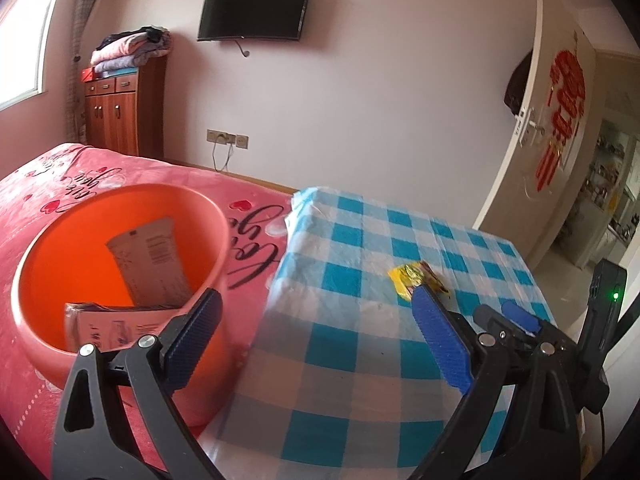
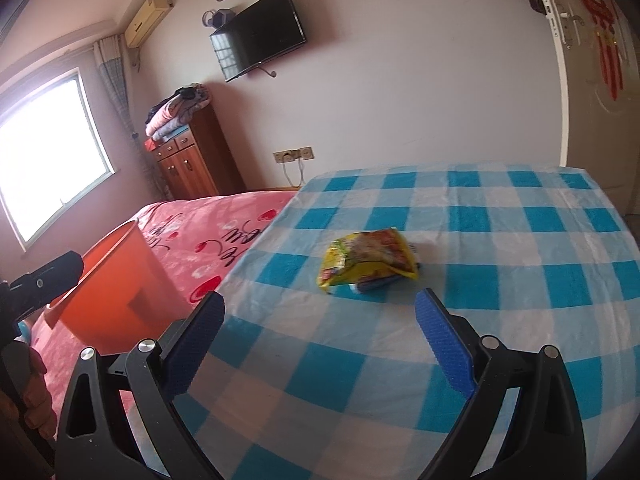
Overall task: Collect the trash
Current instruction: 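Move both tools back from the bucket to the table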
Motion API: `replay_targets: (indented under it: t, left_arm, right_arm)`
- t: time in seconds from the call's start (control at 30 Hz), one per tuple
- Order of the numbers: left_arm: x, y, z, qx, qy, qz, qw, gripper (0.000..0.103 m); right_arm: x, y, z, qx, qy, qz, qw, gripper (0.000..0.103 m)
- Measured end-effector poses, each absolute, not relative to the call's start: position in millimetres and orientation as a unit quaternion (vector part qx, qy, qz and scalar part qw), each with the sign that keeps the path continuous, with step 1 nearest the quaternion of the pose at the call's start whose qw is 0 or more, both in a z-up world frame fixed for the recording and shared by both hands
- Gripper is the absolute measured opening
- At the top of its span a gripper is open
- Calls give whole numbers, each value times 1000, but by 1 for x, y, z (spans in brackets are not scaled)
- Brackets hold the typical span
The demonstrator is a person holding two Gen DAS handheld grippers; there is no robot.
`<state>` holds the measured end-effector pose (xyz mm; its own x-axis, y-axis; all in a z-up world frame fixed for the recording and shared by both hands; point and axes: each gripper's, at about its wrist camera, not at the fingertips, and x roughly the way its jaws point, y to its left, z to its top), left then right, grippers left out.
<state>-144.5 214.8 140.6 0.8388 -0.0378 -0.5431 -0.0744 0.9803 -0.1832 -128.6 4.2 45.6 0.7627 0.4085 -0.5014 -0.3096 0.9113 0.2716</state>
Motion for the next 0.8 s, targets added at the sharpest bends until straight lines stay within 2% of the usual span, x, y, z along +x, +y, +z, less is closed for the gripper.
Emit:
replay_targets:
  t: [0.8]
  left_arm:
    - [-103, 141, 101, -53, 348, -15, 936, 96]
  right_arm:
    - [-112, -65, 23, 81, 287, 122, 947, 95]
